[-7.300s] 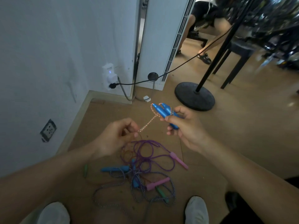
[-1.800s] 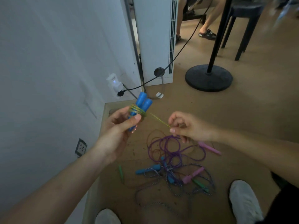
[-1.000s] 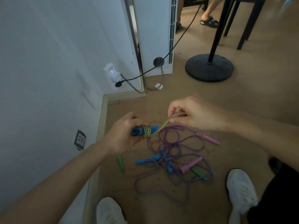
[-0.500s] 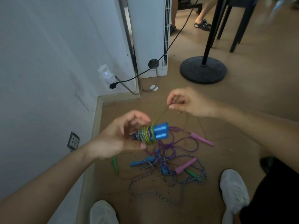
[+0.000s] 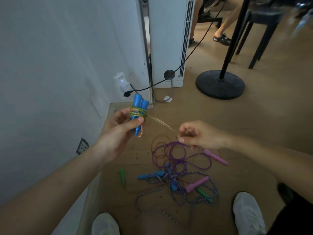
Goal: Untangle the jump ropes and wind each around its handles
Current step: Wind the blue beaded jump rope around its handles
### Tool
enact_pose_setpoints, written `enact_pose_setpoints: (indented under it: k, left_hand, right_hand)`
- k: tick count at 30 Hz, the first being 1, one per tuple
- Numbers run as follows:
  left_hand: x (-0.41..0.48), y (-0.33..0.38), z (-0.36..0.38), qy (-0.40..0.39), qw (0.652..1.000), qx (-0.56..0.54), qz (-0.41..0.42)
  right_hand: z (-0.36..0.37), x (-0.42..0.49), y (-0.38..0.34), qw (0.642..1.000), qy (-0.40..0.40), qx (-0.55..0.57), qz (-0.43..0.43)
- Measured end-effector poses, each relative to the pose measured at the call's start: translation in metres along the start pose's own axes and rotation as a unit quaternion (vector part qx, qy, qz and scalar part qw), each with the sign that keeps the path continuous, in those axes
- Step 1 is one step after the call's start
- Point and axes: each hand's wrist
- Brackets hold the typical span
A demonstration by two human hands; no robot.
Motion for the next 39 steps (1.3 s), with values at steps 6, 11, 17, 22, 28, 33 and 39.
enact_pose_setpoints:
  k: [6, 11, 17, 22, 28, 33, 39]
  left_hand:
    - [0.003, 0.004, 0.0, 0.077, 0.997, -0.018, 0.012]
    - [0.01, 0.003, -0.01, 0.138, 0.979, 0.118, 0.095]
    - [0.016, -0.002, -0.023, 0.124, 0.881, 0.405, 0.21]
    - [0.017, -0.016, -0.024, 0.044, 0.755, 0.591, 0.28]
    - [0.016, -0.028, -0.018, -0.085, 0.661, 0.683, 0.299]
    - [0.008, -0.032, -0.012, -0.262, 0.686, 0.625, 0.263]
    - [-0.01, -0.025, 0.001, -0.307, 0.823, 0.46, 0.128]
  right_hand:
    - [0.019, -0.003, -0.004, 0.999, 0.034, 0.014, 0.002]
    - [0.029, -0.005, -0.004, 0.994, 0.083, 0.057, 0.044]
    - [0.028, -0.01, -0.018, 0.987, 0.009, 0.131, 0.093]
    - [0.024, -0.012, -0.03, 0.996, -0.029, 0.056, 0.057]
    - [0.009, -0.003, -0.026, 0.996, 0.031, -0.081, -0.031]
    - [-0.014, -0.003, -0.03, 0.988, 0.067, -0.111, -0.079]
    - [-0.037, 0.004, -0.023, 0.983, 0.113, -0.106, -0.094]
Point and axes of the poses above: each hand's wrist, its own x-axis towards the middle knuckle, its own z-axis out of the palm, y = z × x, and after that the axes turned 5 degrees about x, right-handed
